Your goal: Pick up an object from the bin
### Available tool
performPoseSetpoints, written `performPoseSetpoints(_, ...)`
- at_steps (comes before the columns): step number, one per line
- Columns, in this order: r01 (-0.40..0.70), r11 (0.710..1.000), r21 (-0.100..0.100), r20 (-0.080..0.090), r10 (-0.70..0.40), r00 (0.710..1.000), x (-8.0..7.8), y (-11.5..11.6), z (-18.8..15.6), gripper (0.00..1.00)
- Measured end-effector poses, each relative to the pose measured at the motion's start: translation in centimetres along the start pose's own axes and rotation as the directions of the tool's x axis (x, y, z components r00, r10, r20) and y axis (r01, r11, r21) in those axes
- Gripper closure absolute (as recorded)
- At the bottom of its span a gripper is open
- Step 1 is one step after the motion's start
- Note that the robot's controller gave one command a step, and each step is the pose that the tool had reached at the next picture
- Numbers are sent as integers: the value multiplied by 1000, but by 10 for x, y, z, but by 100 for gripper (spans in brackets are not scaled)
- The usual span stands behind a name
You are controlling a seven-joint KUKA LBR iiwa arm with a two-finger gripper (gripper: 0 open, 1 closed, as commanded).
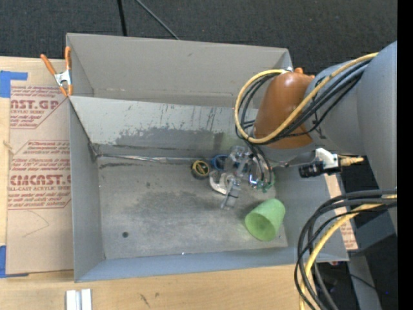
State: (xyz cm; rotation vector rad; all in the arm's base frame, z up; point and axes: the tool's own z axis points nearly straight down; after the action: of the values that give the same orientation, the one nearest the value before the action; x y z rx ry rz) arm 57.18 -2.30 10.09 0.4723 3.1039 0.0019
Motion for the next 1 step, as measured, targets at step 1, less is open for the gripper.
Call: performPoseSetpoints(1,-229,973,1,0,229,973,-13,0,1,0)
